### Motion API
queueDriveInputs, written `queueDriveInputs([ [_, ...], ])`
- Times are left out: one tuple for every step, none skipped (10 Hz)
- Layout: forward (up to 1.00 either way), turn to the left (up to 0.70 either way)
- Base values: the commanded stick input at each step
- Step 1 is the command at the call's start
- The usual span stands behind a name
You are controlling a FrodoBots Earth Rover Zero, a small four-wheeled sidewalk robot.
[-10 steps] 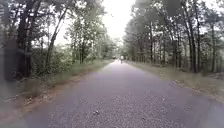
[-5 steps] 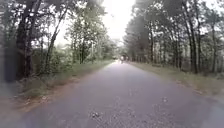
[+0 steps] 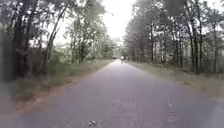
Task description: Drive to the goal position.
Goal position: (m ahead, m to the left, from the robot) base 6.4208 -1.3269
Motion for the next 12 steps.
queueDriveInputs([
  [0.7,0.0],
  [0.7,0.0],
  [0.7,0.0],
  [0.7,0.0],
  [0.7,0.0],
  [0.7,0.0],
  [0.7,0.0],
  [0.7,-0.05],
  [0.7,-0.12],
  [0.7,0.0],
  [0.7,0.0],
  [0.7,0.0],
])
